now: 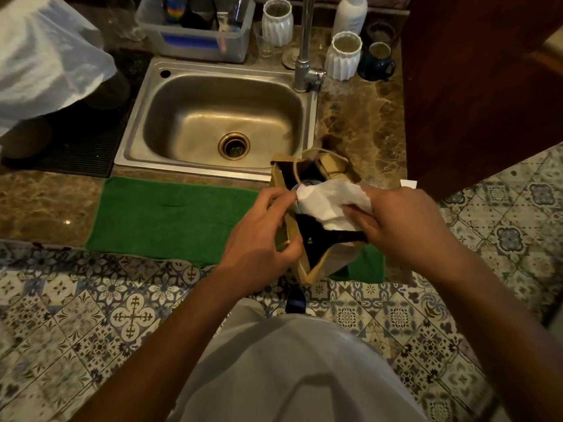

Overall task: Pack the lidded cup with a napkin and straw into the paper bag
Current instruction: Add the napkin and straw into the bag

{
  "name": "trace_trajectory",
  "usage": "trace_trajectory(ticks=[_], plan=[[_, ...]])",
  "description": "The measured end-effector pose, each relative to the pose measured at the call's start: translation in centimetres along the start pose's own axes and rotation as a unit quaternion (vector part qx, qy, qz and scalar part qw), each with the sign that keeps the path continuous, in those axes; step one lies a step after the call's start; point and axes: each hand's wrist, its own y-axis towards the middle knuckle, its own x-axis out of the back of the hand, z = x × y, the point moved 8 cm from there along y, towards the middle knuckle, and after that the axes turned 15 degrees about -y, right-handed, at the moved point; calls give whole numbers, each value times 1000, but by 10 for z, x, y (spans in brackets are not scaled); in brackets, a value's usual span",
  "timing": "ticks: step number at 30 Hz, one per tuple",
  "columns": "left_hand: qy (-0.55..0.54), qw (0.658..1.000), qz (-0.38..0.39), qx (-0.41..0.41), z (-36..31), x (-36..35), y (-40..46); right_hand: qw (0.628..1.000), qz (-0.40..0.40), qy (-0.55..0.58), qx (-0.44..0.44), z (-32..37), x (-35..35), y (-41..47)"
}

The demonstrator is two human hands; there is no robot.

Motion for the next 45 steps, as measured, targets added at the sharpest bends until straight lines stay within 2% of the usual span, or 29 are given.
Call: trace_trajectory(ticks=[2, 5, 9, 18, 26, 32, 36, 38, 41, 43, 45], plan=[[8, 1000, 0, 10, 3, 3, 0, 998, 27, -64, 6, -3, 7, -1], [18, 1000, 4, 21, 5, 2, 0, 981, 121, -135, 65, 6, 5, 0], [14, 999, -2, 29, 3, 1, 0, 964, 179, -118, 157, 27, -3, 2], [-27, 998, -36, 35, 1, 13, 1, 950, 154, -212, 169, 16, 9, 2], [-32, 999, -18, 15, -1, 1, 3, 967, 147, -152, 143, 24, 3, 12], [-56, 998, -22, 14, -2, 3, 3, 972, 130, -149, 126, 20, 7, 14], [-74, 997, -27, -7, -8, 9, 2, 993, 70, -42, 85, 4, 7, 10], [-98, 993, -58, -29, -13, 19, 4, 995, 39, 84, 41, -4, 8, -1], [-92, 983, -138, -77, -17, 42, 10, 952, -37, 296, -63, -12, 6, -28], [-82, 983, -147, -74, -10, 50, 23, 933, -27, 333, -132, -9, -10, -46], [-49, 989, -123, -59, 0, 50, 41, 932, 14, 318, -172, 0, -27, -58]])
